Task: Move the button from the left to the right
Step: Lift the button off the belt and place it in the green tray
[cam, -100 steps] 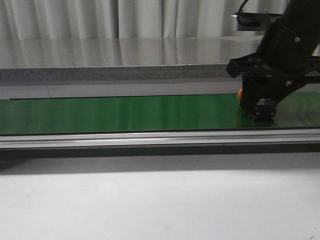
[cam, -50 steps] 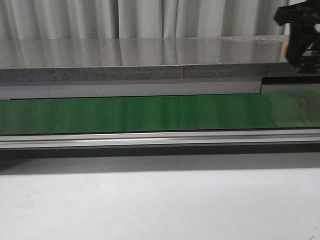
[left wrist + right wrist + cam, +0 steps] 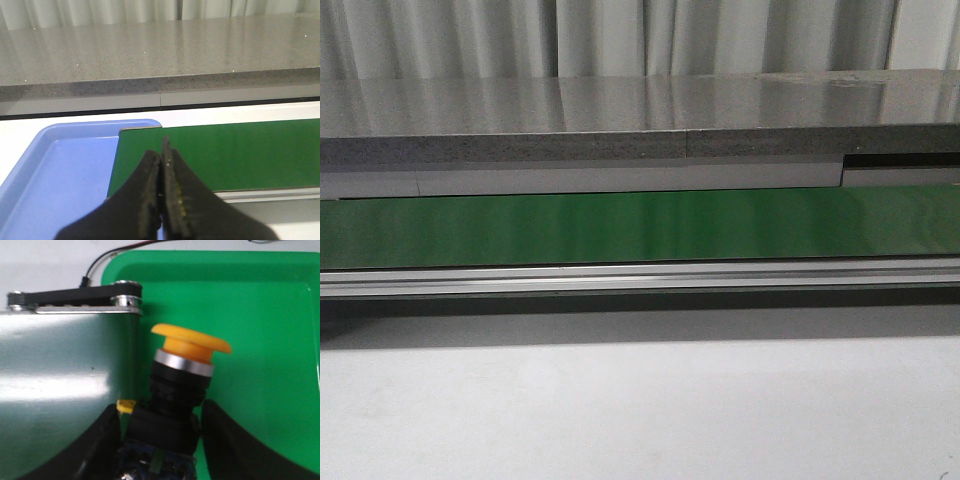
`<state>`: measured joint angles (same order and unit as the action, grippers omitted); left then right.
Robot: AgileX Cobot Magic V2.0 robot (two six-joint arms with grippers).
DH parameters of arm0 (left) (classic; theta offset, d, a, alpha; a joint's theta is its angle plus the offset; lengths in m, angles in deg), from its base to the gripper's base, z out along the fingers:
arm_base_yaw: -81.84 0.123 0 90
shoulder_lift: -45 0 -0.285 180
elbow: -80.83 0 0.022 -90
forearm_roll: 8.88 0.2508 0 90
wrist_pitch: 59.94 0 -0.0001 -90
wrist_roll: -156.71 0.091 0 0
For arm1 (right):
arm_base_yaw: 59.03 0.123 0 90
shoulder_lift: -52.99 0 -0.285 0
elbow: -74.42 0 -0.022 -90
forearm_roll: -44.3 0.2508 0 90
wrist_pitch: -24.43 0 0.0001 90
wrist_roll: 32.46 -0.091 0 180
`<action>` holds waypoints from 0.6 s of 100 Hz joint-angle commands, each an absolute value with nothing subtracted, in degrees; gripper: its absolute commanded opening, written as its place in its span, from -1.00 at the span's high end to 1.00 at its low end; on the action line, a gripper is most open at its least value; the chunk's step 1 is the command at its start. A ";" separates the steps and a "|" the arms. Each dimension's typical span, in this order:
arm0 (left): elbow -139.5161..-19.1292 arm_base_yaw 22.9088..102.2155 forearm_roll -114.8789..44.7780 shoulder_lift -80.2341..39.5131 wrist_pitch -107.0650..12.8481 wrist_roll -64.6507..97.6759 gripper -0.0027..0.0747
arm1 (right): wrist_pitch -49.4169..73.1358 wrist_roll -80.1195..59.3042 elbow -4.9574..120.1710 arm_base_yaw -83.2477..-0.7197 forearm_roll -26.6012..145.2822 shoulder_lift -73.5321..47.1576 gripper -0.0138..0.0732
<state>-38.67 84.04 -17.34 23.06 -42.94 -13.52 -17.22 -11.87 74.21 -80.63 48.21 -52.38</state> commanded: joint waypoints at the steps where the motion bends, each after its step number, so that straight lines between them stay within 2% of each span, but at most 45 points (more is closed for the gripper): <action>1: -40.25 83.68 -17.74 22.48 -47.25 -13.43 0.99 | -14.30 -9.81 75.99 -82.22 48.24 -51.76 0.39; 35: -40.25 83.68 -17.74 22.48 -47.25 -13.43 0.99 | -13.85 -8.15 75.99 -84.18 48.00 -59.31 0.39; 60: -40.25 83.68 -17.74 22.48 -47.25 -13.43 0.99 | -12.55 -8.10 75.99 -84.18 48.00 -60.35 0.34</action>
<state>-38.67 84.04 -17.34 23.06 -42.94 -13.43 -15.55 -8.84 74.21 -83.75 48.12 -63.16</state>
